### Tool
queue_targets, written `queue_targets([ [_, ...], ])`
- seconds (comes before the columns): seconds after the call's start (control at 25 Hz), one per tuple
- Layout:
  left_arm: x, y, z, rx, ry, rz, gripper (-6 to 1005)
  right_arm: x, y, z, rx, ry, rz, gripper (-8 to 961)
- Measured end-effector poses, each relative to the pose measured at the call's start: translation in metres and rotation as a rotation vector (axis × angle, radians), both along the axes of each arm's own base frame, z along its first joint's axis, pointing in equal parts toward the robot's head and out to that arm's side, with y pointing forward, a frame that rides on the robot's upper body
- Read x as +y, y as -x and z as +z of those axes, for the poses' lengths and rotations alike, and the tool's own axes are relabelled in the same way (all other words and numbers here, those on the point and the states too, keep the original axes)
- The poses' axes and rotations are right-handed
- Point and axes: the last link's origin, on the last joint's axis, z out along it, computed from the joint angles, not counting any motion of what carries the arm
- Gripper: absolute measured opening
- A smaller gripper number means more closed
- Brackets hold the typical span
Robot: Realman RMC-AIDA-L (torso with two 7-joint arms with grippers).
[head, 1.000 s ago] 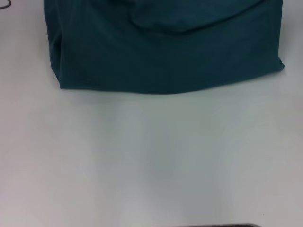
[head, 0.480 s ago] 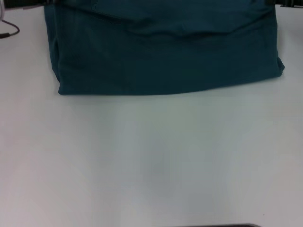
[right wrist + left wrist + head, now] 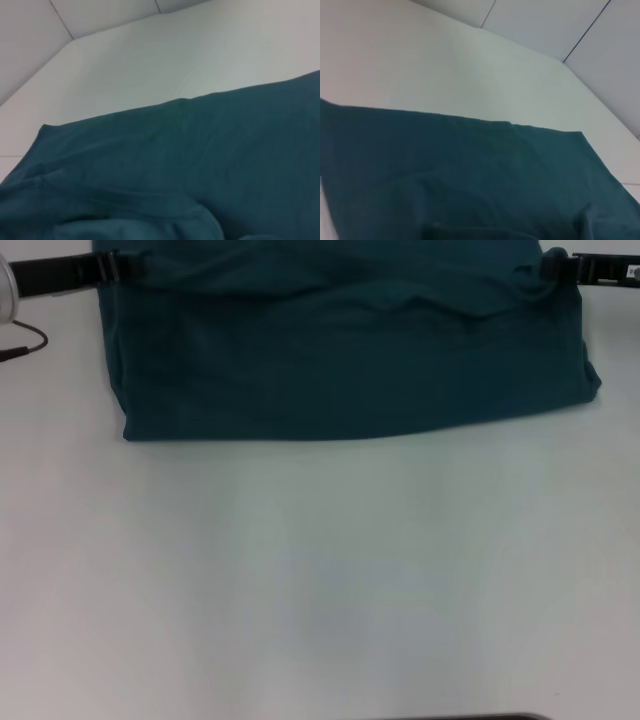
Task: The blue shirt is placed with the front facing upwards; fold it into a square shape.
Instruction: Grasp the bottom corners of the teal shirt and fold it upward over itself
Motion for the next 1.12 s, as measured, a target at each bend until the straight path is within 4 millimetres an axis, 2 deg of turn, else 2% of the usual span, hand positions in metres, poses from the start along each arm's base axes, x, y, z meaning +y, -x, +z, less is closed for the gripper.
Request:
queue_targets([
  [0.44,-0.006,0.003,-0.005,-0.015,0.016,0.007,1,-0.003,0.001,-0.009,0.001,0.014,0.011,106],
  [0.8,-0.010,-0.007,-0.010,-0.015,0.027,-0.032,139,-0.001,0.000,-0.006,-0.003,-0.003,0.006,128],
  [1.12,-0.010,-0.002,0.003,0.001,-0.017,-0.023,297,-0.006,0.001,0.000,0.003,0.009,0.032,293],
])
